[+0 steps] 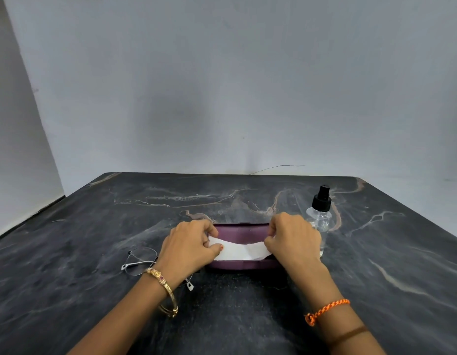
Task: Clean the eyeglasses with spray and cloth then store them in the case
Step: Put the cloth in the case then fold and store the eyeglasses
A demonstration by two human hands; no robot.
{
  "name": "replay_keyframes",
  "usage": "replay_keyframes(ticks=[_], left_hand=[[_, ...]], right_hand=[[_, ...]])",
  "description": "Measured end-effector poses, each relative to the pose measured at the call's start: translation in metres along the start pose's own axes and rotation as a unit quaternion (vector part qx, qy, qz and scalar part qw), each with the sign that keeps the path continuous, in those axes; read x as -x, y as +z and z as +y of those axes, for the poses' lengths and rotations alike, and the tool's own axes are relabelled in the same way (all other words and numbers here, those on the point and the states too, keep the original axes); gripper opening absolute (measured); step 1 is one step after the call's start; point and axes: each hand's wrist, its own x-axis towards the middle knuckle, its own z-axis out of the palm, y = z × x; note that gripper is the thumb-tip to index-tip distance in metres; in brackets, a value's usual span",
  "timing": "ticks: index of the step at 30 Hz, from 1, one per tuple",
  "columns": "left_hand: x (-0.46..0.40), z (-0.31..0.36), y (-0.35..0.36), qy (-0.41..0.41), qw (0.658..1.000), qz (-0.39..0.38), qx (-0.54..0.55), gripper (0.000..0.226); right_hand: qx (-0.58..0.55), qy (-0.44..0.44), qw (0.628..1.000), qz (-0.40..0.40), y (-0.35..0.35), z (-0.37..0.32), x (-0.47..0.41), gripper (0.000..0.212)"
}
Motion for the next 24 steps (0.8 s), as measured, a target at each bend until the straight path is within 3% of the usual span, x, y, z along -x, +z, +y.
replay_keyframes(ticks=[16,24], left_hand=[[0.0029,-0.0015,0.0022,0.04,0.994,0.02,-0.096,0.013],[0.0035,-0.0037,0.0048,0.07,0.989,-0.009,-0.131,0.013]], right_hand=[[0.014,0.023,1.0,-0.003,0.0015,-0.0002,0.0022,0.019],[0.011,-0.004,1.0,0.008,-0.0002,-0.0047,0.0034,0.02]])
